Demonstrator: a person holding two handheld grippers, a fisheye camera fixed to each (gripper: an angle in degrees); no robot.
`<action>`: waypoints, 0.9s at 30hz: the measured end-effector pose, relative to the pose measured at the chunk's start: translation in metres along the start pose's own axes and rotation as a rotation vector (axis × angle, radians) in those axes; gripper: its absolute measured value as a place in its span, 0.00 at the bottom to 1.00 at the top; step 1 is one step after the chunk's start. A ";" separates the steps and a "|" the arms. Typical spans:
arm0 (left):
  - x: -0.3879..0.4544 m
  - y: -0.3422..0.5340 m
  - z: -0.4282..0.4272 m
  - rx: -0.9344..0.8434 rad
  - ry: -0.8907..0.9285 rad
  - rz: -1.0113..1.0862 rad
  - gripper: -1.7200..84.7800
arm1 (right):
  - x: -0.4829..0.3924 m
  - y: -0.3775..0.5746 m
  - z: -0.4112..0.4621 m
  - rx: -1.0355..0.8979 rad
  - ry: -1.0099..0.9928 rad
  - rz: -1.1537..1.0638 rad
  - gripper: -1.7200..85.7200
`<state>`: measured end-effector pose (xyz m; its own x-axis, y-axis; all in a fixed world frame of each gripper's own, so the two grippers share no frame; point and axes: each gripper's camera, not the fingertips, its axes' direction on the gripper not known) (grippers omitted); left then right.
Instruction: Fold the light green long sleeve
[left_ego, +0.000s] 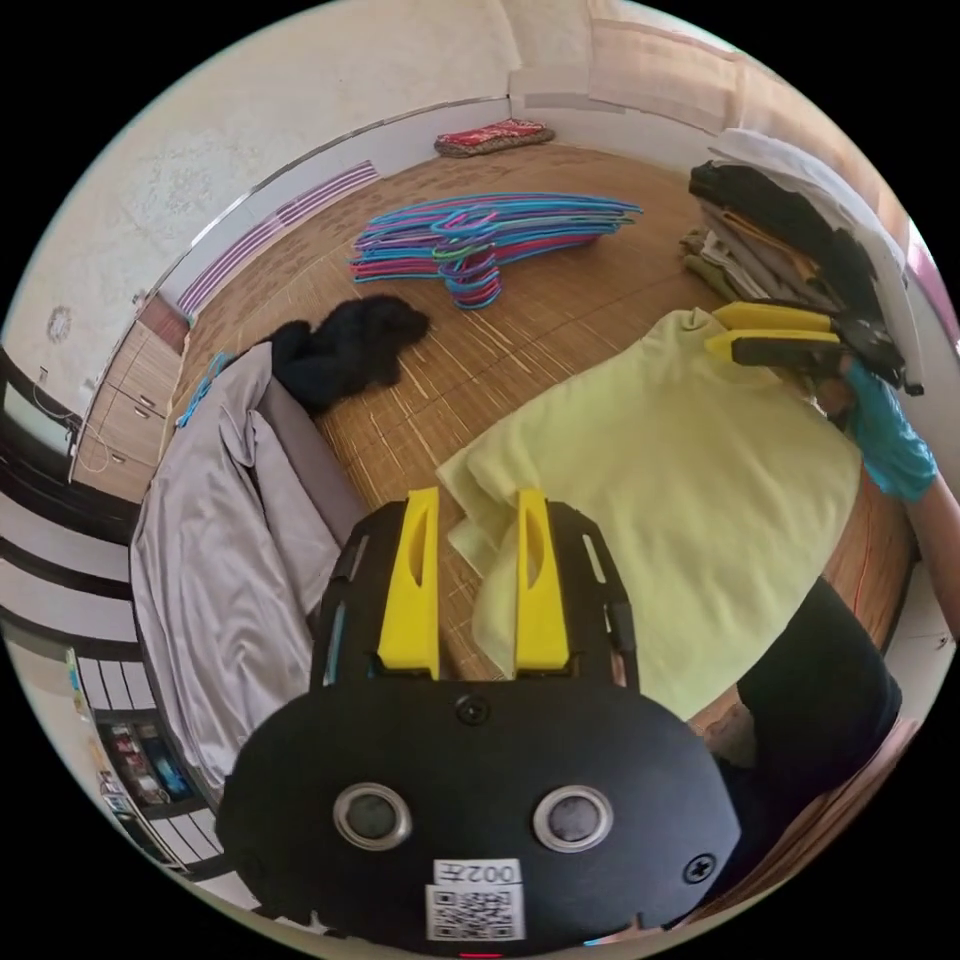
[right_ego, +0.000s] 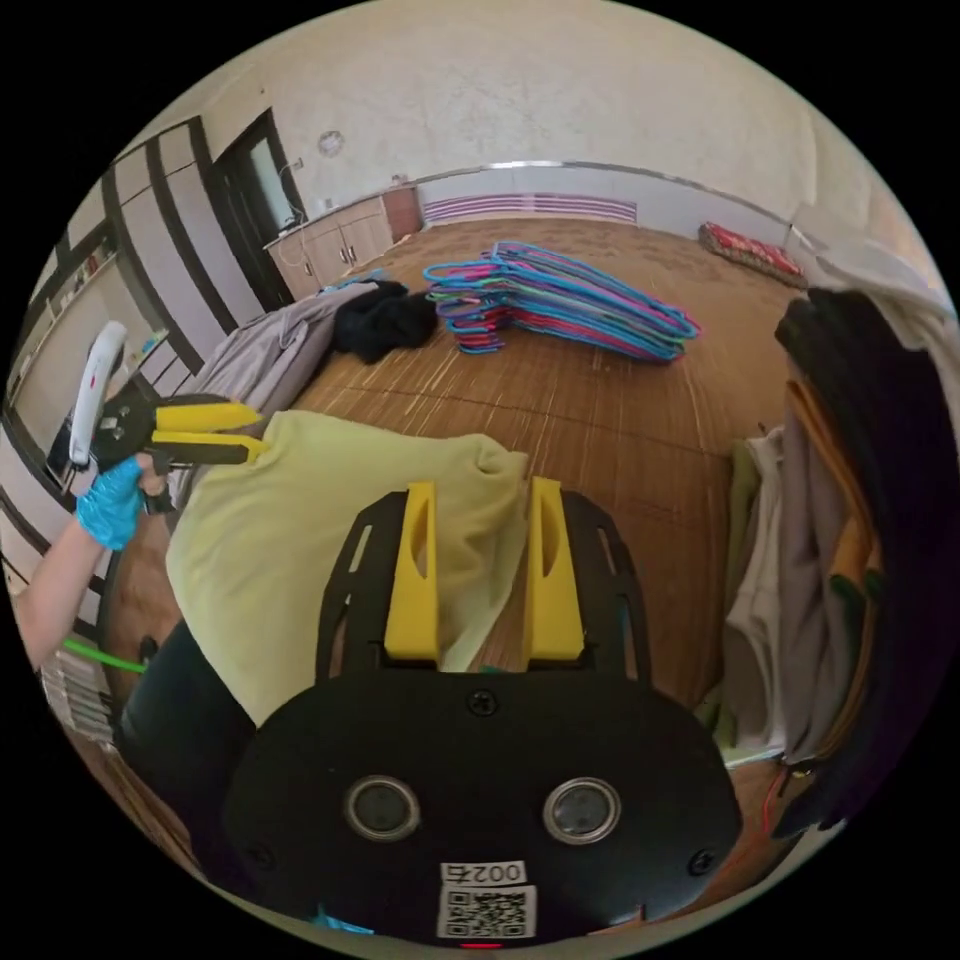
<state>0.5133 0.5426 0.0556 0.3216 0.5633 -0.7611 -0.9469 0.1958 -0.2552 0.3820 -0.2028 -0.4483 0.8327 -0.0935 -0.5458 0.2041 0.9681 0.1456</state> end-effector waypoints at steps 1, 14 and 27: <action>-0.001 0.000 0.003 0.003 0.009 -0.012 0.09 | 0.001 0.001 0.007 -0.016 -0.004 0.026 0.16; -0.007 -0.011 0.049 0.015 -0.172 -0.081 0.00 | -0.013 0.003 0.050 -0.023 0.241 -0.068 0.05; -0.065 0.019 0.010 0.065 -0.078 -0.159 0.08 | 0.005 0.018 -0.015 0.036 0.186 0.001 0.11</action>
<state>0.4742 0.5177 0.1058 0.4692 0.5811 -0.6650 -0.8825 0.3372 -0.3280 0.3824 -0.1827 -0.4608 0.7241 -0.0450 -0.6882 0.2245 0.9589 0.1735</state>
